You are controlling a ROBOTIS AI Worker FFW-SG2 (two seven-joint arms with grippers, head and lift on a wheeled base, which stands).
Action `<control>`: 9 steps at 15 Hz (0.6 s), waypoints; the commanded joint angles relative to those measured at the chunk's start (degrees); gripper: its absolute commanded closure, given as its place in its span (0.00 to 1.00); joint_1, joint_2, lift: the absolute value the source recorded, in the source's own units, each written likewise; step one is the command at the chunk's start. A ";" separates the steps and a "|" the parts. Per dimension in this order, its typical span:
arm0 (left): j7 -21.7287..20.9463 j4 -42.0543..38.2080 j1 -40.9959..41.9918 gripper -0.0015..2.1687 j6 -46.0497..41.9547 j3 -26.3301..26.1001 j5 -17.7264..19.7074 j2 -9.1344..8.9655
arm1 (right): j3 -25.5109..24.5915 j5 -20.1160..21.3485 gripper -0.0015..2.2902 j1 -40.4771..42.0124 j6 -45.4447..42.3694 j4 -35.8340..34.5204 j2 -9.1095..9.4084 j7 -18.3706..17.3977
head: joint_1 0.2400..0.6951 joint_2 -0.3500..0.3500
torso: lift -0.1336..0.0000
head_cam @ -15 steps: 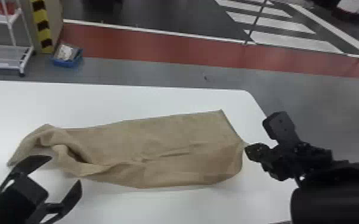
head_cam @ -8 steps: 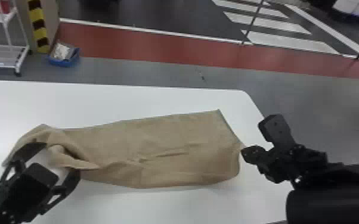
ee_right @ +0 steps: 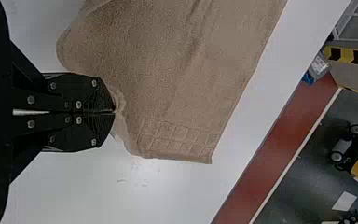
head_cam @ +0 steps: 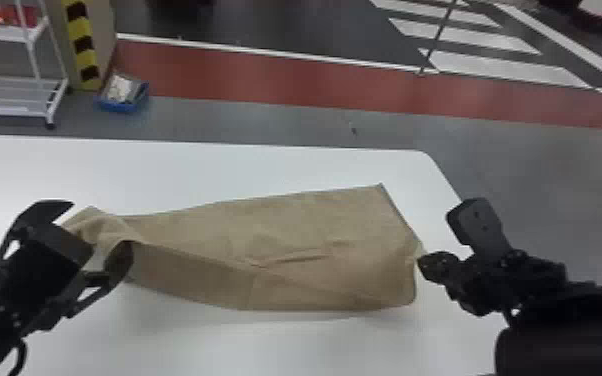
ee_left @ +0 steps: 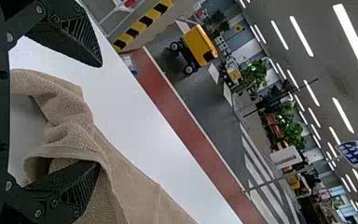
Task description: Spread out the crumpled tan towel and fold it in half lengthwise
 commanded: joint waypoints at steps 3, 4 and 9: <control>-1.37 -0.84 -1.53 0.10 3.19 3.47 0.26 0.80 | -0.26 0.28 0.51 1.43 0.00 -0.58 0.09 0.00 | 1.00 0.16 | 0.08; -1.98 -1.37 -1.62 0.10 3.71 4.53 0.35 0.89 | -0.44 0.28 0.51 1.52 0.18 -0.76 0.09 0.00 | 1.00 0.17 | 0.08; -4.01 -3.57 -0.74 0.10 5.47 6.55 -0.09 1.59 | -3.25 -0.69 0.51 0.73 0.18 -0.85 -0.61 -0.09 | 1.00 0.22 | 0.08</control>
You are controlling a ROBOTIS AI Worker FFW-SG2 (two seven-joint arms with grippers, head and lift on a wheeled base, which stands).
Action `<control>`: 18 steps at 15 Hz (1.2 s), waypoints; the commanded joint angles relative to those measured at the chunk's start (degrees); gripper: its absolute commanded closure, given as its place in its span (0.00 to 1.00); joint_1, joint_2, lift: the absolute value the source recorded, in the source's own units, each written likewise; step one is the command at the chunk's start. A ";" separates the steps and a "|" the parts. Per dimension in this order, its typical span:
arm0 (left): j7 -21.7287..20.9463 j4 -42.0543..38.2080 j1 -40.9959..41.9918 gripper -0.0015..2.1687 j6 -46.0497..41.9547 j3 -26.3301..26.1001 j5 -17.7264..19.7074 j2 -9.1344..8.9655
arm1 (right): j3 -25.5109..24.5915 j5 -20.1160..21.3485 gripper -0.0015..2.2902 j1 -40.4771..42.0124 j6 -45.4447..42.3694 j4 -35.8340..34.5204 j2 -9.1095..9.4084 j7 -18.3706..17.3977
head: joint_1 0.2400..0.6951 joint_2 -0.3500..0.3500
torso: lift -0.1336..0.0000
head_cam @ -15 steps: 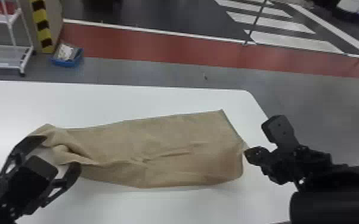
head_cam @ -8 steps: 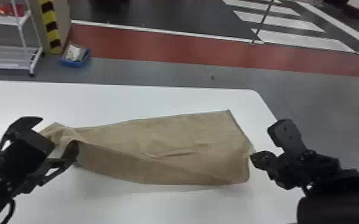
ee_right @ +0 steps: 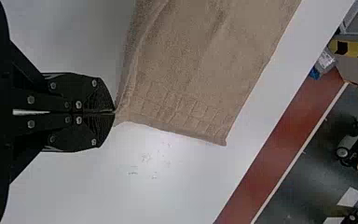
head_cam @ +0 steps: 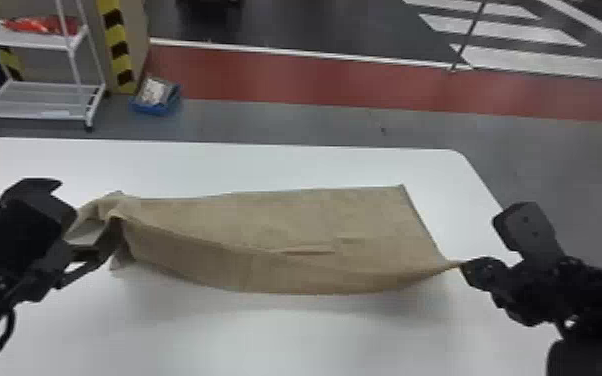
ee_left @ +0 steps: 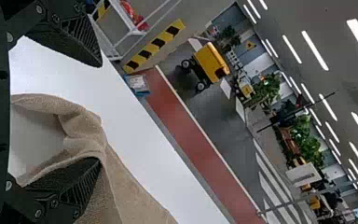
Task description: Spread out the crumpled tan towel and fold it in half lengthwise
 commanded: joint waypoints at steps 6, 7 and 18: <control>-16.56 -1.62 1.29 0.67 -0.61 0.63 -9.08 1.27 | -4.98 -2.61 0.51 -0.95 0.00 0.00 -2.39 0.01 | 1.00 0.14 | 0.08; -18.50 -1.70 1.20 0.85 -0.61 0.72 -9.69 1.35 | -5.15 -2.61 0.51 -0.95 0.00 0.00 -2.48 0.01 | 1.00 0.11 | 0.08; -27.90 -4.60 5.86 0.02 0.45 -0.24 -8.64 -2.07 | -9.20 -5.25 0.51 -3.06 0.18 0.80 -4.24 -0.51 | 1.00 0.00 | 0.08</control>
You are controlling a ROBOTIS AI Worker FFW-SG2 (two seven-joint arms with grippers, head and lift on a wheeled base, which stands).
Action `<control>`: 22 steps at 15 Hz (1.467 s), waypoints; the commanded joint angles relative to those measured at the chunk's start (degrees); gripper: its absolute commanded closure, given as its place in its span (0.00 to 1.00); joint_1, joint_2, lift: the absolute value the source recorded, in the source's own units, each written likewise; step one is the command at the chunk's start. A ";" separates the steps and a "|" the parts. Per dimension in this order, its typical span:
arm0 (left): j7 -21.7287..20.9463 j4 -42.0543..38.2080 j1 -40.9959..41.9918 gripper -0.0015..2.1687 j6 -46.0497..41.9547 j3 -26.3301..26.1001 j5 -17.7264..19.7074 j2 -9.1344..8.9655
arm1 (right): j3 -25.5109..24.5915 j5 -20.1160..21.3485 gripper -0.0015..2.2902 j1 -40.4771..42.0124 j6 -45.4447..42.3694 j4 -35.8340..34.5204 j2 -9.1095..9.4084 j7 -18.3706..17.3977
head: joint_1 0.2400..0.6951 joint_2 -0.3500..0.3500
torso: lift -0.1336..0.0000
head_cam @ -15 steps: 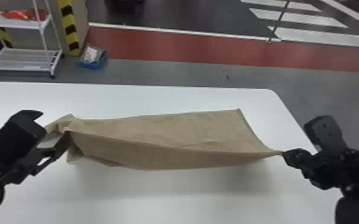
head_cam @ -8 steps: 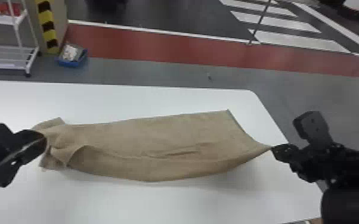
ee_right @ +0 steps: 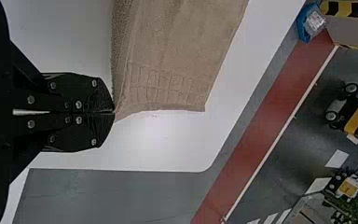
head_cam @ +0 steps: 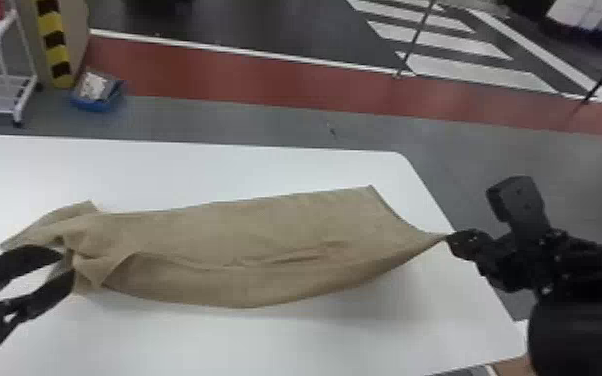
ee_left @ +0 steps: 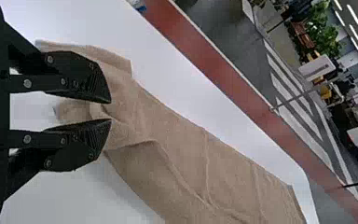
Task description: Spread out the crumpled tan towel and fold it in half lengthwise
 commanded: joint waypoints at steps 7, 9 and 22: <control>14.64 4.90 1.25 0.10 7.19 -7.96 10.31 -2.95 | -0.12 0.90 0.51 -0.90 -1.09 7.05 1.24 -0.89 | 1.00 0.00 | 0.08; 19.12 6.57 0.72 0.10 7.19 -9.98 10.31 -3.22 | 0.14 1.25 0.51 -0.73 -1.09 7.05 1.86 -0.89 | 1.00 0.00 | 0.08; 42.94 13.69 -5.25 0.19 10.36 -17.62 16.28 -5.15 | 0.05 2.13 0.51 0.59 -0.74 5.82 2.56 -0.72 | 1.00 0.00 | 0.08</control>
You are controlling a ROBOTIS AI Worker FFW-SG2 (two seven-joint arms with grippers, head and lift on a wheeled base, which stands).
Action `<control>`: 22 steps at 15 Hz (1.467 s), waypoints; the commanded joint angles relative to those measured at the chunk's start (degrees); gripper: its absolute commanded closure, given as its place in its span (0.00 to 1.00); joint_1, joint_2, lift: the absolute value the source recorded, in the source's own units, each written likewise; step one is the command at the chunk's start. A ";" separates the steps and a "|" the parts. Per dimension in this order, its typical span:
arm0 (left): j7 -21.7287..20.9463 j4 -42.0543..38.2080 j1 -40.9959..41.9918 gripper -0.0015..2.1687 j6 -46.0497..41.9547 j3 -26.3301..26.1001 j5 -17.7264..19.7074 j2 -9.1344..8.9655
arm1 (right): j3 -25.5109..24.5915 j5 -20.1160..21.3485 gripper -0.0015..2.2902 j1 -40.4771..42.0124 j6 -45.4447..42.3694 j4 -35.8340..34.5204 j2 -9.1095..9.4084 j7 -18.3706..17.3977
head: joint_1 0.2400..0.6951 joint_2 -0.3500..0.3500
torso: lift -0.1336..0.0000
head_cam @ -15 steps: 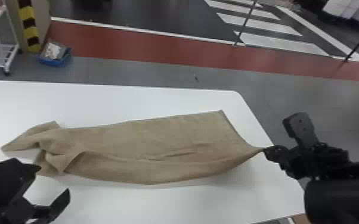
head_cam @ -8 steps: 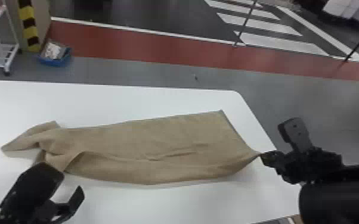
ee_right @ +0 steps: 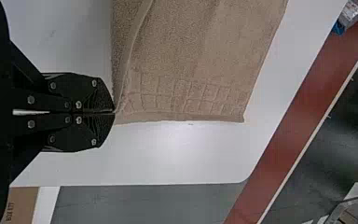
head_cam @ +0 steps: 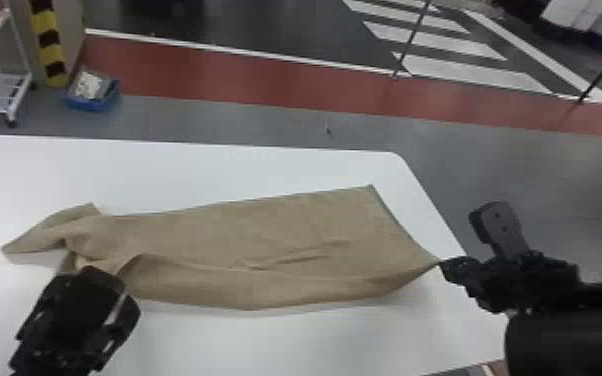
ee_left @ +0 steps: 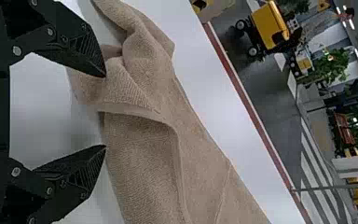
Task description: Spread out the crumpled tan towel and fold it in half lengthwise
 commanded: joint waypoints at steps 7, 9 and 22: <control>1.96 1.28 -0.68 0.34 0.88 0.88 0.85 -0.27 | 0.56 0.02 0.51 -0.52 0.00 0.15 0.46 0.00 | 1.00 0.00 | 0.08; 2.31 1.28 -0.68 0.34 1.06 0.88 0.85 -0.36 | 0.65 0.11 0.51 -0.52 0.00 0.15 0.54 0.00 | 1.00 0.00 | 0.08; -24.50 -16.30 3.89 0.87 3.17 16.97 -11.28 10.19 | 1.00 -0.95 0.51 2.82 0.52 -6.35 -0.86 1.05 | 1.00 0.10 | 0.08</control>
